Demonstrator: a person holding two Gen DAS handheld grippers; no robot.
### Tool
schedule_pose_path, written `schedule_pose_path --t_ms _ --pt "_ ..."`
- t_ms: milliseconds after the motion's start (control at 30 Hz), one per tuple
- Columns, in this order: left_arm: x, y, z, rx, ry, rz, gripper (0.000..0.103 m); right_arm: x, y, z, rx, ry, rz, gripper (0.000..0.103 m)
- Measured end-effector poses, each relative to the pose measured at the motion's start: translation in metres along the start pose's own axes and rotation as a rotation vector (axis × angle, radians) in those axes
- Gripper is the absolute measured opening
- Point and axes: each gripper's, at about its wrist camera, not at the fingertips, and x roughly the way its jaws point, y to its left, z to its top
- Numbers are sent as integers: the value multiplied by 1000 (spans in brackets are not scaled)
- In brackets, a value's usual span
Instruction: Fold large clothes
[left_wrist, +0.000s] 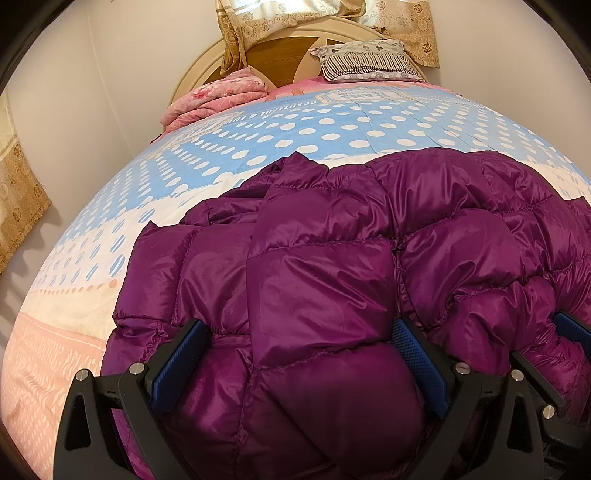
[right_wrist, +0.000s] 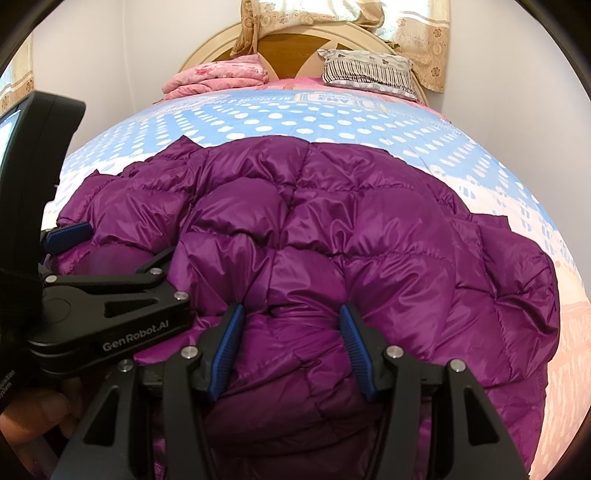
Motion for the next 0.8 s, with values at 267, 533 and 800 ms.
schedule_pose_path --t_ms 267,533,800 --pt "-21 14 2 25 -5 -8 101 -12 -7 6 -13 29 21 64" --pt "-135 60 -43 91 -131 -27 101 -100 -43 -39 -24 20 12 86" --pt "-194 113 -154 37 -58 -42 101 -182 -89 -136 66 48 23 89"
